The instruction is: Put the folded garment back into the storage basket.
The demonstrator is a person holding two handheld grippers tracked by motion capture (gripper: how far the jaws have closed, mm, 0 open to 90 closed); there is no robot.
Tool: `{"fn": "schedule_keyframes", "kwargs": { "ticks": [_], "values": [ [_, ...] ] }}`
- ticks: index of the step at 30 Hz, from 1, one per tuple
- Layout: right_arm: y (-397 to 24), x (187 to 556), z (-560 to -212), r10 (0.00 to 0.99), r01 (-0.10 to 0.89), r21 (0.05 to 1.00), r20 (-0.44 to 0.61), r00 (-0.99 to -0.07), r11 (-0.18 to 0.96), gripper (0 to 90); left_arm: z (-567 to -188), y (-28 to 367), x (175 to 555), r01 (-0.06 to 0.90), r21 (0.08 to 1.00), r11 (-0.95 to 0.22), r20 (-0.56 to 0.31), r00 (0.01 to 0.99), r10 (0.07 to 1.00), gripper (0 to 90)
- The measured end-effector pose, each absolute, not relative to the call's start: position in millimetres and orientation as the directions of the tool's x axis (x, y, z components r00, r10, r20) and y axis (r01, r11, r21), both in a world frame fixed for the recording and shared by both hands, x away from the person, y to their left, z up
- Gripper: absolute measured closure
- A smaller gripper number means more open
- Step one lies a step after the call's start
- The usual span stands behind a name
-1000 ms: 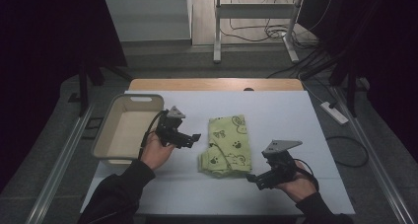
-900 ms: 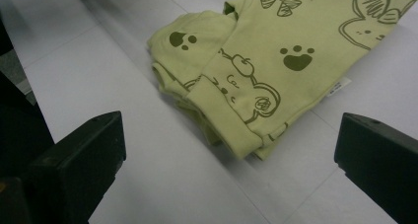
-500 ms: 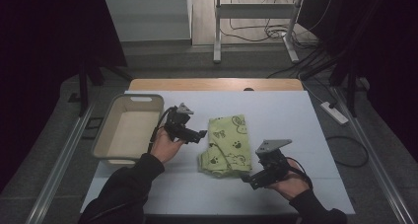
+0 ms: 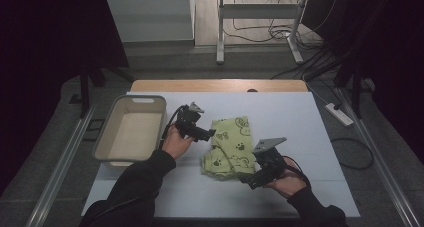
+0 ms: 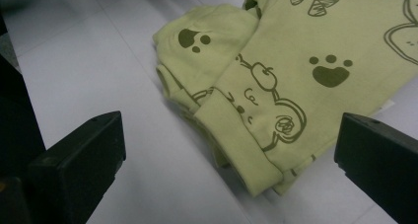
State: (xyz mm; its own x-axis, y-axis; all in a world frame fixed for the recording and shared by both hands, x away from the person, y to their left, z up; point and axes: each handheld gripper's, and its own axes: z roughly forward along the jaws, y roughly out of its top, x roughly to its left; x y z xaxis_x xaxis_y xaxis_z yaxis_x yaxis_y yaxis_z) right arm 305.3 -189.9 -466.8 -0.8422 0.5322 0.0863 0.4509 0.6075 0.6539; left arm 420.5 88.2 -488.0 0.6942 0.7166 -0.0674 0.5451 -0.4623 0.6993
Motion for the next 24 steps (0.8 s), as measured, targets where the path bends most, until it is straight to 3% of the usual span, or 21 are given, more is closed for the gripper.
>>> {"fn": "schedule_keyframes", "kwargs": {
  "ticks": [24],
  "values": [
    [-170, 326, -485, 0.459, 0.401, 0.593, 0.060, -0.887, 0.698, 1.0, -508, 76, 454, 0.561, 0.674, -0.481, -0.054, 0.686, 0.725, 0.0]
  ]
}}
